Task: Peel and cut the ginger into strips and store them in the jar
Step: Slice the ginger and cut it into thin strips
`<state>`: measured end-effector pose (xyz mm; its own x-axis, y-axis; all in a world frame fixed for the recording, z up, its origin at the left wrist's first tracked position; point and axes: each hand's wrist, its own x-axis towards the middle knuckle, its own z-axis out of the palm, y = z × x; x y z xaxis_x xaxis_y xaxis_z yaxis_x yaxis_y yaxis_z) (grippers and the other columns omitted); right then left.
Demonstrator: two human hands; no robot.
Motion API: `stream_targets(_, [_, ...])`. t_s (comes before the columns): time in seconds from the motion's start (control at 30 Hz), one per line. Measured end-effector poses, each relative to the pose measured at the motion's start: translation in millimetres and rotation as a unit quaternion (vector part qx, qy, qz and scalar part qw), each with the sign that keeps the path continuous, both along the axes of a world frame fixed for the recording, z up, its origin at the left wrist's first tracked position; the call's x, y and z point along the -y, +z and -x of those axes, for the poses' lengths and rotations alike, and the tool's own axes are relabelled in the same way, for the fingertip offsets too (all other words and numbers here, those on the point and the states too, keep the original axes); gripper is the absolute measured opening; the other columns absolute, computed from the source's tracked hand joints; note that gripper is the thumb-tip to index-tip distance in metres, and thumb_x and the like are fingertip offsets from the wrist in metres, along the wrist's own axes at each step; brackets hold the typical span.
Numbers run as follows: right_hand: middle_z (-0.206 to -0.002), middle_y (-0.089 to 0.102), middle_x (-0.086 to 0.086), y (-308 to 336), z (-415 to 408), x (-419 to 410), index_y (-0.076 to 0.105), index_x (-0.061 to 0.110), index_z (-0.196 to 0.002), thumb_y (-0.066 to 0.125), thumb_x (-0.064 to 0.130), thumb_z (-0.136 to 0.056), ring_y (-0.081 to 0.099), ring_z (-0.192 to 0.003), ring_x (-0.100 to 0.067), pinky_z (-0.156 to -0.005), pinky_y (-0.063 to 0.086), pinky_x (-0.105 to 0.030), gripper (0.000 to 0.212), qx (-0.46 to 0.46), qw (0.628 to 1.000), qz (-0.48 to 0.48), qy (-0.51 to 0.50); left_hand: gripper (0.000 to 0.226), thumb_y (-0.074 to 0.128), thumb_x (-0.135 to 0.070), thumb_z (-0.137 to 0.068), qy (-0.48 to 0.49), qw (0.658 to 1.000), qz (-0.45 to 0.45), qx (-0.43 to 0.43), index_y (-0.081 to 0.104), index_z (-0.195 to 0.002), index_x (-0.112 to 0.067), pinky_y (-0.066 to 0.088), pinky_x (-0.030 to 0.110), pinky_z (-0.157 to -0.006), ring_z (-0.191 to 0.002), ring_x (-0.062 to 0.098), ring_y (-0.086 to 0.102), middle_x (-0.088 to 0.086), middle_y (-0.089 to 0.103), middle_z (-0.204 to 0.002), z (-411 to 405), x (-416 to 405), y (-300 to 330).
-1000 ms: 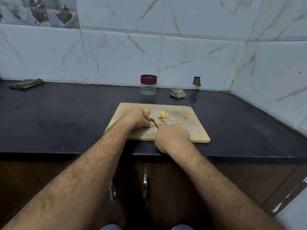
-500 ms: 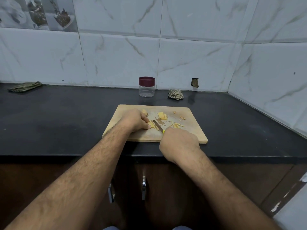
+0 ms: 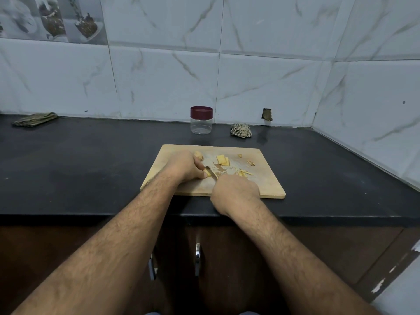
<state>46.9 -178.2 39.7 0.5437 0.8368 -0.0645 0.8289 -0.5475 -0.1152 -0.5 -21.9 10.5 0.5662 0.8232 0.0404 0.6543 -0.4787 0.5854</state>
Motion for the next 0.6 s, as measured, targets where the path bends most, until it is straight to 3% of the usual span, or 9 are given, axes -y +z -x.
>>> stream_targets(0.17, [-0.126,0.061,-0.005,-1.6,-2.3,-0.1,0.057,0.015,-0.127,0.048,0.015,-0.095,0.057,-0.113,-0.024,-0.077,0.04,-0.033,0.033,0.001,1.0,0.001,-0.004,0.033,0.08,-0.029,-0.08,-0.005,1.0,-0.005,-0.005,0.075,-0.111,-0.022,0.042,0.022,-0.091,-0.114,0.012,0.057,-0.003,0.067,-0.124,0.6,-0.2,0.2])
stream_targets(0.6, [-0.127,0.06,-0.005,-0.2,-0.2,-4.5,0.056,0.015,-0.129,0.05,0.015,-0.096,0.057,-0.114,-0.024,-0.078,0.039,-0.033,0.033,-0.006,1.0,-0.004,-0.001,0.032,0.08,-0.028,-0.08,-0.002,1.0,-0.005,-0.005,0.075,-0.111,-0.021,0.042,0.022,-0.092,-0.115,0.011,0.056,-0.005,0.067,-0.124,-0.1,-0.2,1.1])
